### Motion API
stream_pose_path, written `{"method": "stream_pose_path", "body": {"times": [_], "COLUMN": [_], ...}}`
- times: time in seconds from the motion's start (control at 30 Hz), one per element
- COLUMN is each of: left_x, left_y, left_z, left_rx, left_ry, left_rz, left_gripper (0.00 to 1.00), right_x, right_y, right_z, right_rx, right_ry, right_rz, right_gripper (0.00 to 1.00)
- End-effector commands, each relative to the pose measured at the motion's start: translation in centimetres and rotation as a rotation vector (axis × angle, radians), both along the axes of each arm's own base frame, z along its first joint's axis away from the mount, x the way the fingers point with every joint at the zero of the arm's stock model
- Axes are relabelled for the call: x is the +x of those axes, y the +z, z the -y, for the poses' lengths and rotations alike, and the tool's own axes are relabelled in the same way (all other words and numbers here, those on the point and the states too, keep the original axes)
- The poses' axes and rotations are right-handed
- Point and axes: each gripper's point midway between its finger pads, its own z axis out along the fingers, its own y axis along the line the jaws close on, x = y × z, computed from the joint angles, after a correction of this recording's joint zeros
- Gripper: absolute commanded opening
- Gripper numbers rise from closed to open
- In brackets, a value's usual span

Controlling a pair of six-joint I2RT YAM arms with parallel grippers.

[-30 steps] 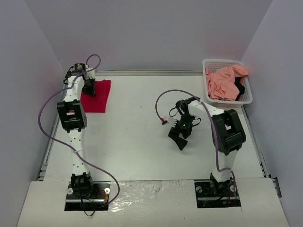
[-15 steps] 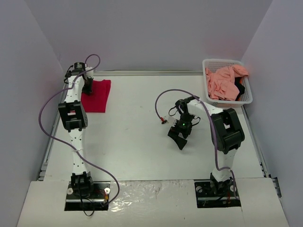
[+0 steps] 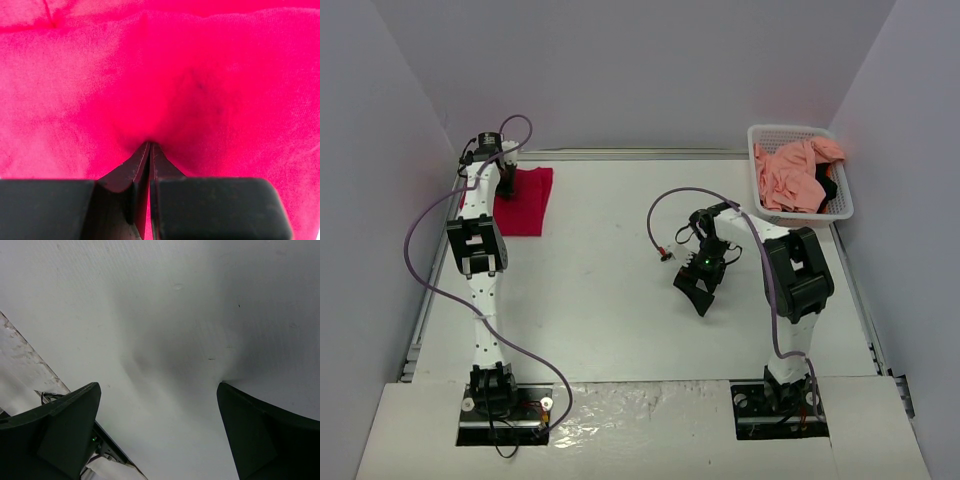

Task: Fold and stack the t-shirts
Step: Put the neatly folded tshirt into the corner of the board with the left arm

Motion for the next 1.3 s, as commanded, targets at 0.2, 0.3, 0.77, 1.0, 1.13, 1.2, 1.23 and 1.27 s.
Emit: {"method": "stream_pose_path", "body": {"times": [0.2,0.3,0.77,1.0,1.13,1.2,1.23,1.27], "left_x": [2.7,3.4,5.0,5.2,2.6,1.0,-1.0,-2.0], "left_y": [0.6,1.4,4.1,14.3,24.8,27.7,30.0,30.6], "left_z": [-1.9,-1.9,-0.6,0.9,2.8,3.7,4.1,4.6], "left_rx": [0.088,0.135,0.186,0.180,0.212,0.204,0.191,0.163], "left_ry": [0.072,0.071,0.046,0.056,0.026,0.012,0.005,-0.002], "left_rz": [0.099,0.130,0.223,0.403,0.552,0.586,0.608,0.612], "left_gripper": [0.02,0.02,0.34,0.54,0.57,0.59,0.60,0.62], "right_x": [-1.4,-1.4,-2.0,-1.5,-1.5,-1.4,-1.3,-1.1], "right_y": [-2.5,-2.7,-3.6,-2.4,-2.5,-2.5,-2.5,-2.4], "right_z": [1.8,1.9,2.2,1.6,1.7,1.7,1.5,1.3], "right_rx": [-0.069,-0.075,-0.092,-0.036,-0.038,-0.036,-0.030,-0.023], "right_ry": [-0.007,-0.010,-0.014,-0.021,-0.023,-0.023,-0.024,-0.027], "right_rz": [-0.098,-0.107,-0.146,-0.113,-0.119,-0.118,-0.115,-0.112], "right_gripper": [1.00,1.00,1.00,1.00,1.00,1.00,1.00,1.00]}}
